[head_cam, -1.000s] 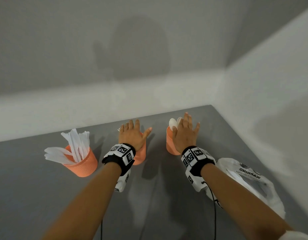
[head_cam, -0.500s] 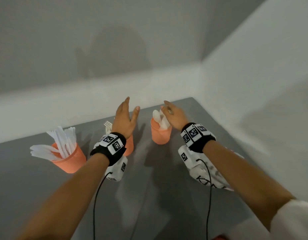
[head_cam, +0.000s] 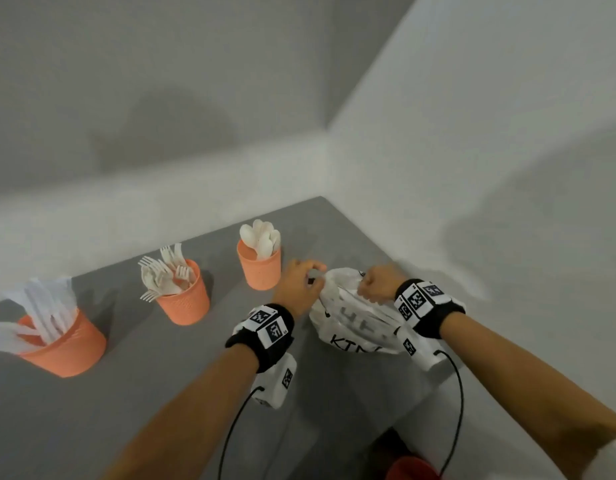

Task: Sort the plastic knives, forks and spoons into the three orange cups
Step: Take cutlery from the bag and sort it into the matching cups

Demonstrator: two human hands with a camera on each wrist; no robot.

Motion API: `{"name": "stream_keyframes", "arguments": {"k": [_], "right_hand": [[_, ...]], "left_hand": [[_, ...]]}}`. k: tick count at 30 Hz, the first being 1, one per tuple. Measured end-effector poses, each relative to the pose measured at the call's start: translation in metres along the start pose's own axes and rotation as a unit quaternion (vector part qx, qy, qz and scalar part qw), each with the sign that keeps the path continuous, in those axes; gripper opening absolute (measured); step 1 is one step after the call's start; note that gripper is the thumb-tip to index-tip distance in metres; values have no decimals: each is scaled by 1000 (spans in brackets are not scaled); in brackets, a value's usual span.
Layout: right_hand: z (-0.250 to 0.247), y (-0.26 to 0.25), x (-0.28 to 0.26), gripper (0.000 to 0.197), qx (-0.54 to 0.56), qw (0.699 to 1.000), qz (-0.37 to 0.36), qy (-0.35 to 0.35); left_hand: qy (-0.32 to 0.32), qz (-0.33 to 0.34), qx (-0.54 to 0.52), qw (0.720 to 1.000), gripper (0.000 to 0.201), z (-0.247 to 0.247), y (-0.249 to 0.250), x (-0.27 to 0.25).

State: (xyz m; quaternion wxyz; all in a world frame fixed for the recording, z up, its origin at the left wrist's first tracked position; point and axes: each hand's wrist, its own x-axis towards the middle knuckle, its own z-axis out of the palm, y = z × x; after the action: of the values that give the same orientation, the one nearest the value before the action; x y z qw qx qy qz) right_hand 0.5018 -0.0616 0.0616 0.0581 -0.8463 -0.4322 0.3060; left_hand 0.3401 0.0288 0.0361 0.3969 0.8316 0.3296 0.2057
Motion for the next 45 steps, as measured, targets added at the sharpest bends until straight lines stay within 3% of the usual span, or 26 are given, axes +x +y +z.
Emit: {"name": "stream_keyframes", "arguments": {"k": [2, 8, 11, 15, 20, 25, 32, 37, 45], "right_hand": [[11, 12, -2, 31, -100, 995, -2, 19], [41, 30, 3, 60, -142, 986, -60, 59], [49, 31, 11, 64, -160, 985, -43, 46], [43, 20, 11, 58, -123, 991, -54, 17], [55, 12, 17, 65, -120, 990, -73, -27], [67, 1, 19, 67, -114, 989, -97, -18], [65, 0, 24, 59, -101, 990, -101, -18], [67, 2, 22, 78, -69, 994, -80, -39], [66, 8, 26, 79, -8, 996, -60, -61]], "left_hand": [[-26, -8, 22, 999, 25, 19, 6, -2], [-58, -96, 99, 989, 32, 45, 2, -3], [-73, -114, 130, 982, 38, 42, -4, -6], [-78, -141, 103, 981, 41, 33, -10, -12], [-26, -131, 72, 988, 31, 21, -18, -19], [20, -121, 69, 990, 36, 8, -27, -29], [-41, -147, 20, 988, 37, 2, -29, -40], [-23, -168, -29, 985, 43, 6, -27, -42], [-28, -158, -27, 987, 45, 6, -27, -38]]}}
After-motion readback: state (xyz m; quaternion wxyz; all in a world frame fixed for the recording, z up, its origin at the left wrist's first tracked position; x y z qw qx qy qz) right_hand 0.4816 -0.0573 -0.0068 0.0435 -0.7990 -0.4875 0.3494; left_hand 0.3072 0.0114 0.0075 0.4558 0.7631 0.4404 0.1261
